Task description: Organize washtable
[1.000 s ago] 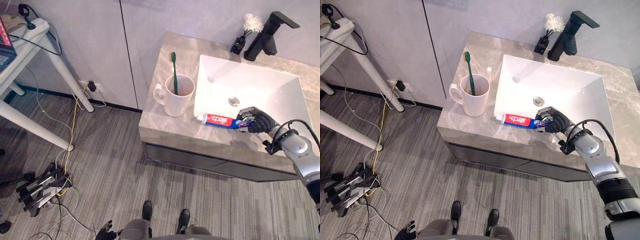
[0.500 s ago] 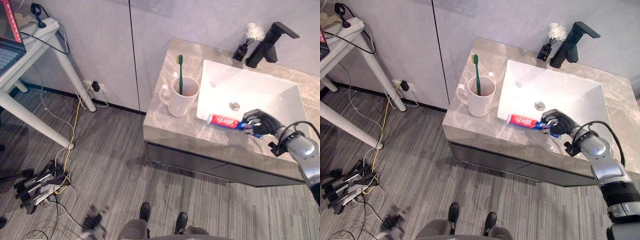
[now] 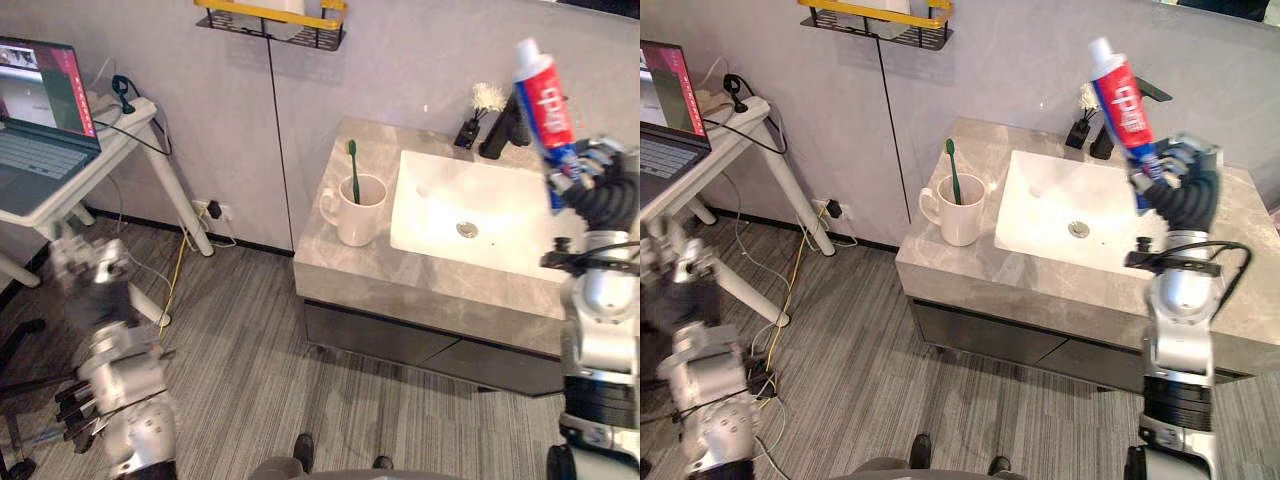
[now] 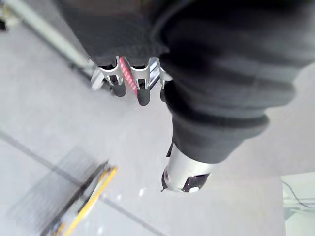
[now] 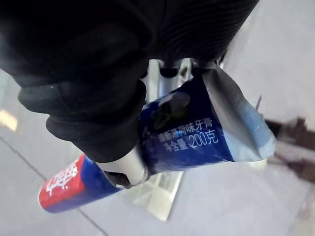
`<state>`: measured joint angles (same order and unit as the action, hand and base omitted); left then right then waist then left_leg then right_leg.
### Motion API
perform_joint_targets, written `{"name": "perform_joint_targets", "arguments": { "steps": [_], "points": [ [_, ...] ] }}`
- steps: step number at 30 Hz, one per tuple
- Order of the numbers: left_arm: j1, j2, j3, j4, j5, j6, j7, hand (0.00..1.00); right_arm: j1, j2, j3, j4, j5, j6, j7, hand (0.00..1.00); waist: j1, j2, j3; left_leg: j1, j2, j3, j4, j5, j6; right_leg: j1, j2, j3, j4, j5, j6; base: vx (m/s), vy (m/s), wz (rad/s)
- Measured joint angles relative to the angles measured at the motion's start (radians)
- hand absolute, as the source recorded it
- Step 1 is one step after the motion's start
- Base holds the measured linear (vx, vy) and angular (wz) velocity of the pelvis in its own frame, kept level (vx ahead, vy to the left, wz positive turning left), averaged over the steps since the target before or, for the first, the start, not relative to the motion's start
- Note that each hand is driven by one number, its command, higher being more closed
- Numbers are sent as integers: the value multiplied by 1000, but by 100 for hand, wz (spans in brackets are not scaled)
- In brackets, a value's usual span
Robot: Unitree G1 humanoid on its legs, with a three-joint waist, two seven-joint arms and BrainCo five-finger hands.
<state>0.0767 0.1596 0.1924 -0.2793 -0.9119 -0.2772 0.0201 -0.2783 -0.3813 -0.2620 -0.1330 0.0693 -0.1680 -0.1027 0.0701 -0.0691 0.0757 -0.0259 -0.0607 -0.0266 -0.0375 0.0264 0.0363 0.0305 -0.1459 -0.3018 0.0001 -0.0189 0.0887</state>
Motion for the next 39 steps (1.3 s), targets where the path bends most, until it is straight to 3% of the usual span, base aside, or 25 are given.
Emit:
{"name": "perform_joint_targets", "arguments": {
  "steps": [5,8,14,23,26,39],
  "points": [
    [-70,0,-316,-29,-42,64,-46,0,-11,103,160,-34,42,0,21,100,-3,3,-1,4,1,-1,0,7,-2,1,0,-1,6,0,0,-28,-3,0],
    [-128,0,-412,-29,-62,99,-63,0,-11,153,276,-71,49,0,63,100,-4,6,-3,5,3,-3,1,10,-3,4,2,-3,6,0,0,-13,-10,2],
    [-185,3,-440,-30,-69,115,-65,0,-11,210,422,-85,60,1,178,100,-5,17,-18,7,3,-11,0,16,-6,11,2,-18,5,0,0,-13,-11,6],
    [-185,14,-477,-30,-62,120,-64,0,53,252,521,-84,115,22,258,100,-16,14,-45,13,4,-10,-26,29,-7,2,3,-21,-2,1,0,-14,-5,0],
    [-185,18,-477,-30,-61,120,-64,0,63,258,548,-80,128,23,259,100,-29,13,-52,14,4,-7,-27,29,-7,3,3,-18,-5,1,0,0,0,0],
    [-186,23,-527,-28,-53,144,-62,0,139,248,637,-8,127,40,300,100,-37,12,-69,24,7,1,-36,29,-7,16,6,-5,-22,6,0,7,-6,-2]
  ]
}}
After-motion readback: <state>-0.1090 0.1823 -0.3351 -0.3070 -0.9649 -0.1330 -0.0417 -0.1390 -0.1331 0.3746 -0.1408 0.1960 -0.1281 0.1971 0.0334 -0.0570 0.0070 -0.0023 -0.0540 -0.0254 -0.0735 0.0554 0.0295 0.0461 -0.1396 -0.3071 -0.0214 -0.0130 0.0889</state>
